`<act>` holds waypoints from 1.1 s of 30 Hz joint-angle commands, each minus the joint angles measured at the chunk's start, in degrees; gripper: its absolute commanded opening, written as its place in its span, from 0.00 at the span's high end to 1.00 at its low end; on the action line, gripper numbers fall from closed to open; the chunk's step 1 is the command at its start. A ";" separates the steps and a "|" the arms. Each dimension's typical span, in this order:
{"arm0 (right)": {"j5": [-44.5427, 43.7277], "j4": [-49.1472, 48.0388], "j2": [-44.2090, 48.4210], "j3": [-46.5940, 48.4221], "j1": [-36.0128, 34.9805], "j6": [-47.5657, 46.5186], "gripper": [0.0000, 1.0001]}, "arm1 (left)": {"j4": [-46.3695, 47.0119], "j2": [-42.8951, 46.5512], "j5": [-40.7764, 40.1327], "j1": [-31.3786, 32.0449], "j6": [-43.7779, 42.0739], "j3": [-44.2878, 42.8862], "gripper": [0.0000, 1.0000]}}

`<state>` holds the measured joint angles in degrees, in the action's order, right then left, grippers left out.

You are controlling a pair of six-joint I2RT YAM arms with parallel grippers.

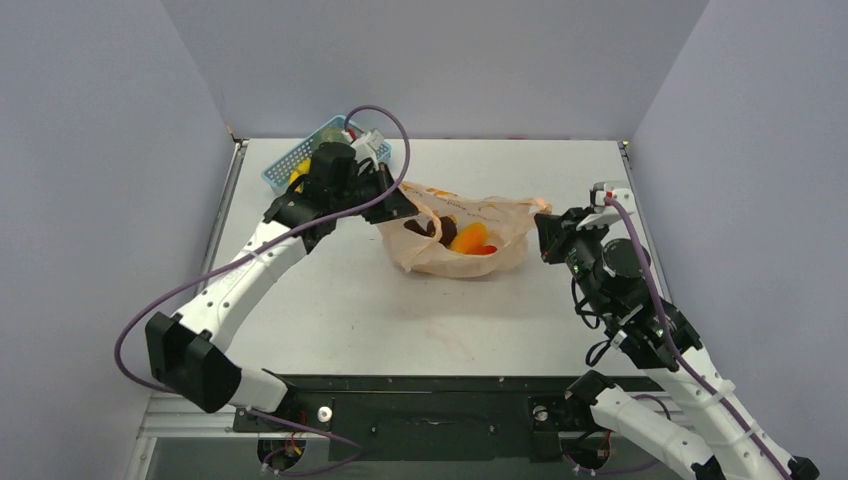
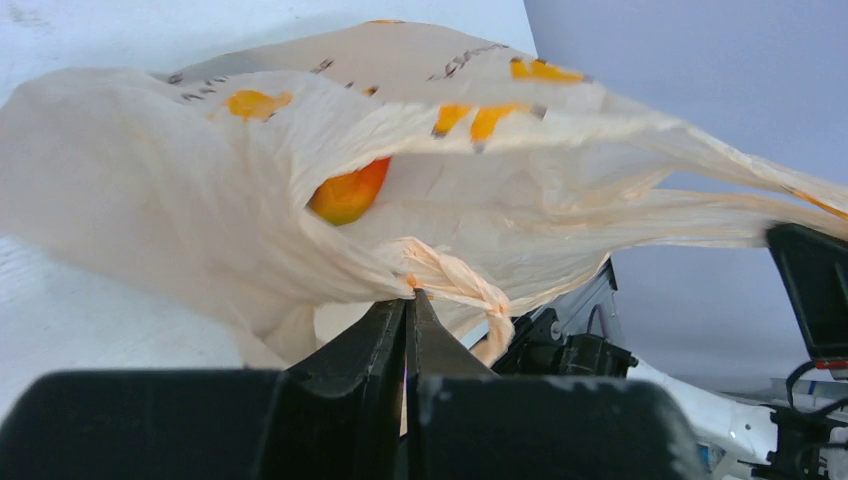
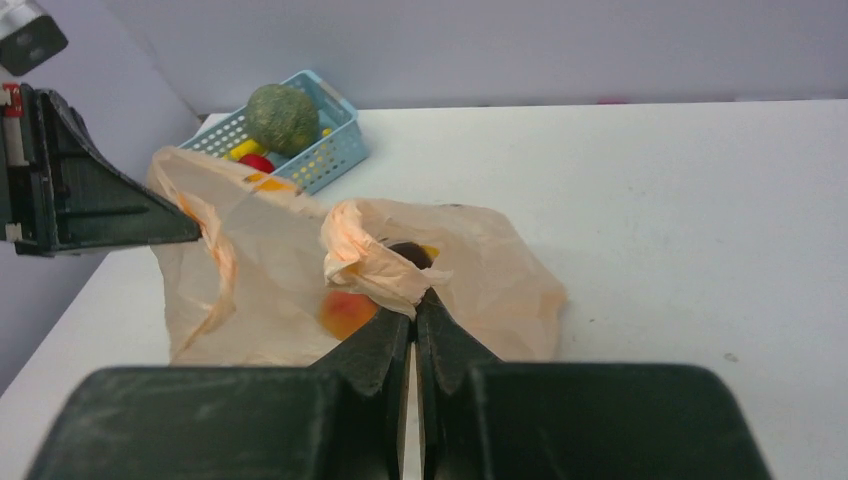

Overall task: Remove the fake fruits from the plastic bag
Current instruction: Adjust the plastic bag at the center of the board.

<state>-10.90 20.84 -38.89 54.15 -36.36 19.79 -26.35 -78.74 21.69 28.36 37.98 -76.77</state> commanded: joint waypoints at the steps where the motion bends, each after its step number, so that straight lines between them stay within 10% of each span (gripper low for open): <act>1: 16.96 -3.98 -0.10 -8.79 -1.17 5.54 1.00 | -9.09 7.63 4.03 -4.20 -9.99 10.50 1.00; 13: 2.70 -3.25 -3.65 -14.27 -28.71 11.09 1.00 | -29.51 21.49 -13.21 -11.07 -21.18 11.97 0.95; 22: -16.24 2.18 -2.92 -8.40 -30.99 13.91 1.00 | -31.70 25.12 -4.69 -11.63 -18.38 0.54 0.32; 29: -19.54 2.07 -1.90 -6.93 -31.02 15.48 1.00 | -6.25 29.15 17.53 -7.86 -1.44 7.45 0.23; 33: -20.87 1.92 -2.10 -6.43 -31.05 16.14 1.00 | 6.39 26.68 2.70 10.85 1.28 16.82 0.25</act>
<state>-27.86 23.31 -41.45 44.91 -66.96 34.41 -36.75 -47.83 29.93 24.49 32.42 -66.48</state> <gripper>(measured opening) 0.004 0.764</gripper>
